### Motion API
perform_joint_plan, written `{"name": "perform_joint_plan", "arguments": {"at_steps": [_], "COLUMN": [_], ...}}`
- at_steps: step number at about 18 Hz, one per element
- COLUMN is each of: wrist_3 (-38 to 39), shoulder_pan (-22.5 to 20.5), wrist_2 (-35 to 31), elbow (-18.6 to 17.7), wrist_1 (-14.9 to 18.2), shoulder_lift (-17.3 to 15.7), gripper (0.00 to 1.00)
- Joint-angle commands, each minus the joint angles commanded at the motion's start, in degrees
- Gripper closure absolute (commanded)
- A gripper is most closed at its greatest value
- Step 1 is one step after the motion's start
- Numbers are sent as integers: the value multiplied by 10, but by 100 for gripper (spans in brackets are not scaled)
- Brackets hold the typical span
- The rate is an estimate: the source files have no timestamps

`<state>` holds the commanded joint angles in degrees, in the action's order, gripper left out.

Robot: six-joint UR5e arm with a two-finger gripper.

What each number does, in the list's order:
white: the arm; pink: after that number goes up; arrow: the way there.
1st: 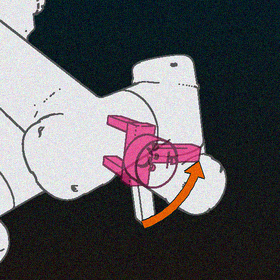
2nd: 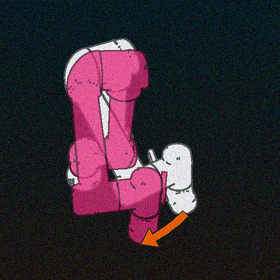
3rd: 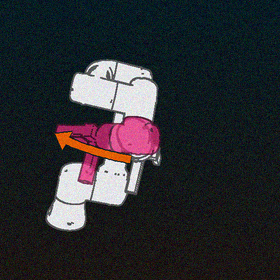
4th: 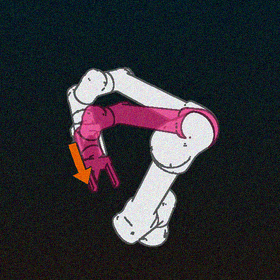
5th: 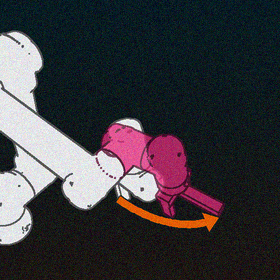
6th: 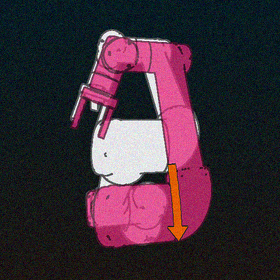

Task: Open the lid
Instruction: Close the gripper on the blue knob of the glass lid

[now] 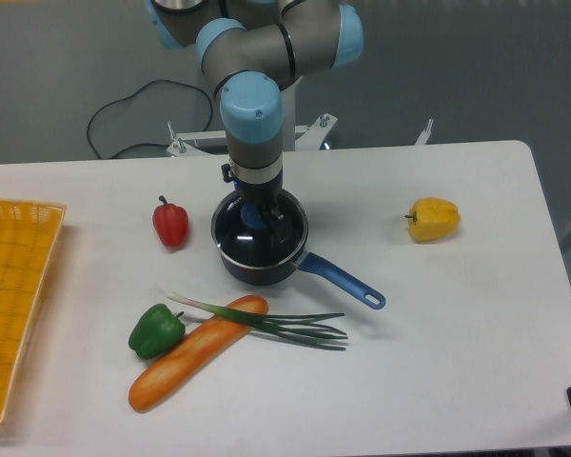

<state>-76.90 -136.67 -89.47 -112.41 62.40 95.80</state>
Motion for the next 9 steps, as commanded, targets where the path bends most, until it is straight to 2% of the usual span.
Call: {"name": "perform_joint_plan", "arguments": {"at_steps": [9], "wrist_3": [-2], "shoulder_pan": [2], "wrist_2": [-16], "elbow": [-3], "wrist_1": [0], "shoulder_lift": [0], "gripper": [0]}}
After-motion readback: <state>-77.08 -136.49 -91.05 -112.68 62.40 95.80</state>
